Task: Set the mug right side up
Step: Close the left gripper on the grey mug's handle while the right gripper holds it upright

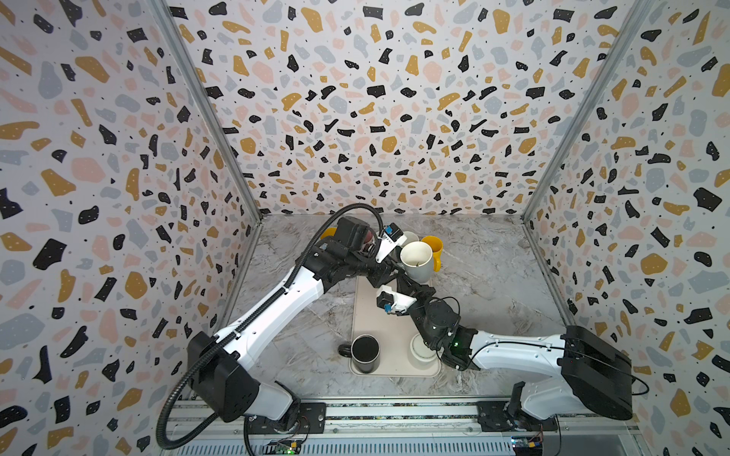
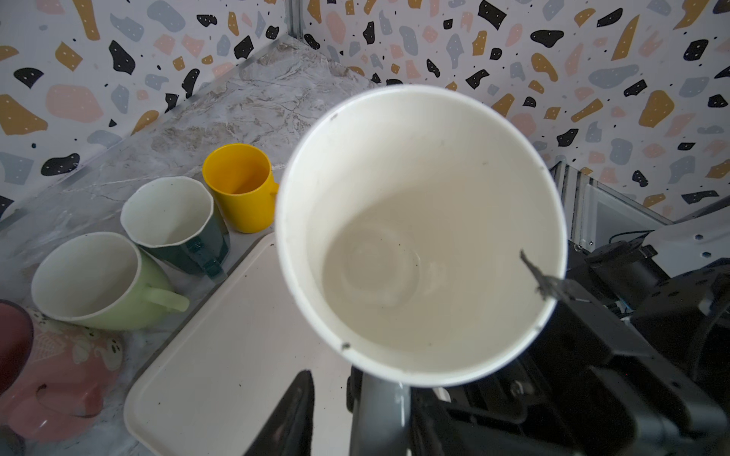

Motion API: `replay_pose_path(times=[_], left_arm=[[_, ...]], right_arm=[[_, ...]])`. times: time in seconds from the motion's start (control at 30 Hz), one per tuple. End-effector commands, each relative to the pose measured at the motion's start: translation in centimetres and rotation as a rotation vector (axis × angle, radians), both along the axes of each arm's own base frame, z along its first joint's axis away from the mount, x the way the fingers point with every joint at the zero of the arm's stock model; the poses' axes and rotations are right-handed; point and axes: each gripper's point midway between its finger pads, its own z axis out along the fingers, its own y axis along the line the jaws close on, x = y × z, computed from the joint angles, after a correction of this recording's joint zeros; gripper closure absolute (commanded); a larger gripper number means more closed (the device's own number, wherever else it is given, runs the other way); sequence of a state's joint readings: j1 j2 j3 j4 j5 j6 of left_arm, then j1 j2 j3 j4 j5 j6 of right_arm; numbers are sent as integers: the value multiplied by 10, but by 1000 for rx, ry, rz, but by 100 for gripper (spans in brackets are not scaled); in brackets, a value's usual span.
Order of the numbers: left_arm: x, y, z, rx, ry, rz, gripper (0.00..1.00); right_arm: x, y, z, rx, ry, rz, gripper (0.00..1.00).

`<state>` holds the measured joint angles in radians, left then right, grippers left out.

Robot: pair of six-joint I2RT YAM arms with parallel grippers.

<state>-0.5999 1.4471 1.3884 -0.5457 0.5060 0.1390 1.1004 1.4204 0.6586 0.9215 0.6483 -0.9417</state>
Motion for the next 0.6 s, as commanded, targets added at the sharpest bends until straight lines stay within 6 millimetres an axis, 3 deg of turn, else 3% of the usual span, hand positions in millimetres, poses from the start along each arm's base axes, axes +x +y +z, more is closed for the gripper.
replay_pose_path(times=[0.0,0.2,0.47,0.57], left_arm=[[1,-7,9,-30,-16,-20,67],[2,-7,8,-31,-11,-14,100],[10,-4,11,-41,-32,44,100],[15,0,11,-35,-47,81,100]], right_arm=[[-3,-2,33,96,-64,-6,100],[-2,-2,32,92,-62,-11,100],[4,-8,29,86,-56,-70,99],[5,-13,31,93,-52,-94,80]])
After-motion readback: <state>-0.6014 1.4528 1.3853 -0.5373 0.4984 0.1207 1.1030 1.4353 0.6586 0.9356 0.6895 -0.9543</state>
